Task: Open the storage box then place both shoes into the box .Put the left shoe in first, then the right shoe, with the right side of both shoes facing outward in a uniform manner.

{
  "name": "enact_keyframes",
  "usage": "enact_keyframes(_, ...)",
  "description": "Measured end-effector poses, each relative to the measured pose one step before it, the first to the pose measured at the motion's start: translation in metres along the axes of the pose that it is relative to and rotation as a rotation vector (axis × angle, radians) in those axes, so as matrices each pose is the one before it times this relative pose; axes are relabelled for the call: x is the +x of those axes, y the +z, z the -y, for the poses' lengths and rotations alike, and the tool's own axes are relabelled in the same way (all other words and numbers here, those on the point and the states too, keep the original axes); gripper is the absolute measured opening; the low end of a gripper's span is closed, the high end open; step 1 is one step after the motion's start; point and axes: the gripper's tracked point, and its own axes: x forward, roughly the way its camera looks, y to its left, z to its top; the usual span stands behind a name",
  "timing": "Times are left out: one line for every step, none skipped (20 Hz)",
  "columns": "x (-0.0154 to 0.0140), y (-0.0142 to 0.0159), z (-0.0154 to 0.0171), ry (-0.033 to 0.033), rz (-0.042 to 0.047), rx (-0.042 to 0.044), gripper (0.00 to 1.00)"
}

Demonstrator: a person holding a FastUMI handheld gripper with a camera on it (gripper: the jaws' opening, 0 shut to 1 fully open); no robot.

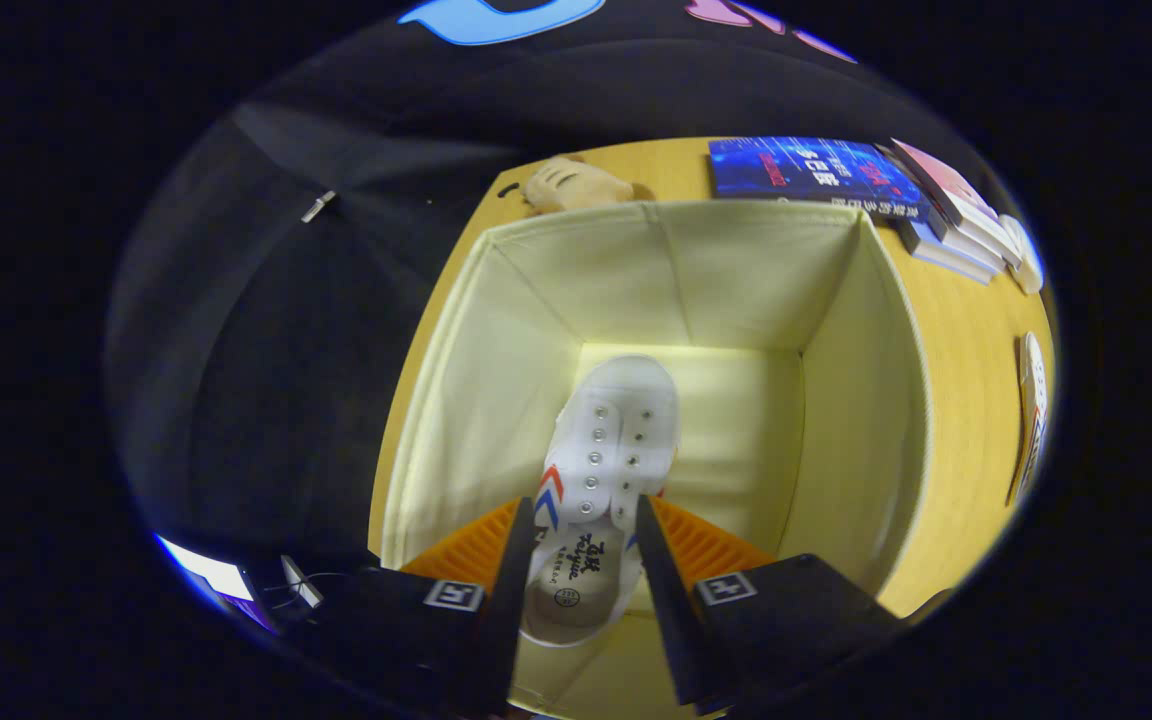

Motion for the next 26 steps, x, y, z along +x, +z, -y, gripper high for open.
enact_keyframes(-0.01230, 0.00611, 0.00083, 0.00495, 0.02289, -0.01582, 0.83)
enact_keyframes(-0.01402, 0.00801, 0.00039, 0.00984, 0.03424, -0.00967, 0.99)
enact_keyframes(-0.01465, 0.00975, 0.00337, 0.00415, 0.03859, -0.00929, 0.99)
enact_keyframes(-0.01602, 0.00839, 0.00485, 0.00377, 0.03820, -0.00450, 0.99)
enact_keyframes(-0.01624, 0.00720, 0.00684, -0.00147, 0.03466, -0.00216, 0.99)
enact_keyframes(-0.01763, 0.00803, 0.01084, -0.00610, 0.03237, 0.00015, 0.99)
enact_keyframes(-0.01663, 0.00743, 0.01278, -0.01273, 0.03155, 0.00134, 0.99)
enact_keyframes(-0.01571, 0.00644, 0.01649, -0.02142, 0.02994, 0.00211, 0.99)
enact_keyframes(-0.01513, 0.00625, 0.01961, -0.02698, 0.02565, 0.00521, 0.99)
enact_keyframes(-0.01449, 0.00557, 0.01917, -0.02263, 0.02343, 0.00718, 0.99)
enact_keyframes(-0.00931, 0.00542, 0.02011, -0.02234, 0.01781, 0.00919, 0.99)
enact_keyframes(-0.00990, 0.00412, 0.01981, -0.01919, 0.01346, 0.00975, 0.99)
enact_keyframes(-0.00893, 0.00341, 0.02137, -0.02259, 0.01210, 0.00490, 0.99)
enact_keyframes(-0.00838, 0.00236, 0.02316, -0.02874, 0.00743, -0.00205, 0.99)
enact_keyframes(-0.00680, 0.00141, 0.02567, -0.03391, 0.00705, -0.00710, 0.99)
enact_keyframes(-0.00572, 0.00023, 0.02457, -0.03273, 0.00543, -0.00893, 0.99)
enact_keyframes(-0.00308, -0.00156, 0.02421, -0.02827, 0.00067, -0.00391, 0.99)
enact_keyframes(-0.00240, -0.00209, 0.02278, -0.02351, -0.00469, 0.00250, 0.99)
enact_keyframes(-0.00097, -0.00252, 0.02176, -0.02149, -0.00478, 0.00748, 0.99)
enact_keyframes(0.00094, -0.00098, 0.02173, -0.02106, -0.00184, 0.00866, 0.99)
enact_keyframes(0.00326, -0.00257, 0.02192, -0.02158, -0.00792, 0.00904, 0.99)
enact_keyframes(0.00271, -0.00281, 0.02017, -0.01723, -0.01022, 0.01042, 0.99)
enact_keyframes(0.00448, -0.00146, 0.01892, -0.01446, -0.00896, 0.00904, 0.99)
enact_keyframes(0.00448, -0.00131, 0.01839, -0.01189, -0.00600, 0.00457, 0.99)
enact_keyframes(0.00764, -0.00140, 0.01745, -0.01535, -0.00890, -0.00217, 0.99)
enact_keyframes(0.00932, -0.00320, 0.01735, -0.01595, -0.01301, -0.00807, 0.99)
